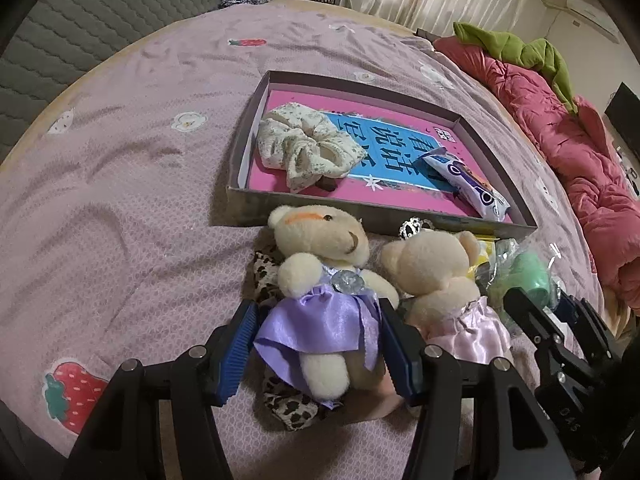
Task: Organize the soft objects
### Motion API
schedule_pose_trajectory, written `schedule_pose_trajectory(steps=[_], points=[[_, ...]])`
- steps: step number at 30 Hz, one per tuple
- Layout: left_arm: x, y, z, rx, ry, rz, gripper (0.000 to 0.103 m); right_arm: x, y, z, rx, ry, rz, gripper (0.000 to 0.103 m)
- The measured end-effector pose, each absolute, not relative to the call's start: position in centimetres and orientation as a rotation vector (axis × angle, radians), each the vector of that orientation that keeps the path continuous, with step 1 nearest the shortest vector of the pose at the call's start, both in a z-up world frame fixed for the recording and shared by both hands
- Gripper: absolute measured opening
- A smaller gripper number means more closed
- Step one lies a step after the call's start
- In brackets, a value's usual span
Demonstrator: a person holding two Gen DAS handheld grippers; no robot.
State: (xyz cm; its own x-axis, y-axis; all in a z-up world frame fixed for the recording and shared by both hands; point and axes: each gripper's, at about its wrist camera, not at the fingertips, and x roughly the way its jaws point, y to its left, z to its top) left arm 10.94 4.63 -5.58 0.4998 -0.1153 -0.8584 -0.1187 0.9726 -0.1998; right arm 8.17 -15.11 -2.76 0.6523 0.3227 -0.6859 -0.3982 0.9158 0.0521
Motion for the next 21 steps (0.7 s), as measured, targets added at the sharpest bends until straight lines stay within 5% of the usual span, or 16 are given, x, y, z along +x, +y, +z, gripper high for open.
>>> schedule_pose_trajectory(steps=[12, 21], points=[[10.7, 4.8, -5.5, -0.305, 1.044, -0.052, 0.039, 8.1, -15.4, -2.5, -0.084, 0.754, 0.433, 0.051], [10.1, 5.2, -4.4, -0.333, 1.021, -0.076, 0.037, 7.8, -15.5, -1.8, -0.084, 0.722, 0.447, 0.051]])
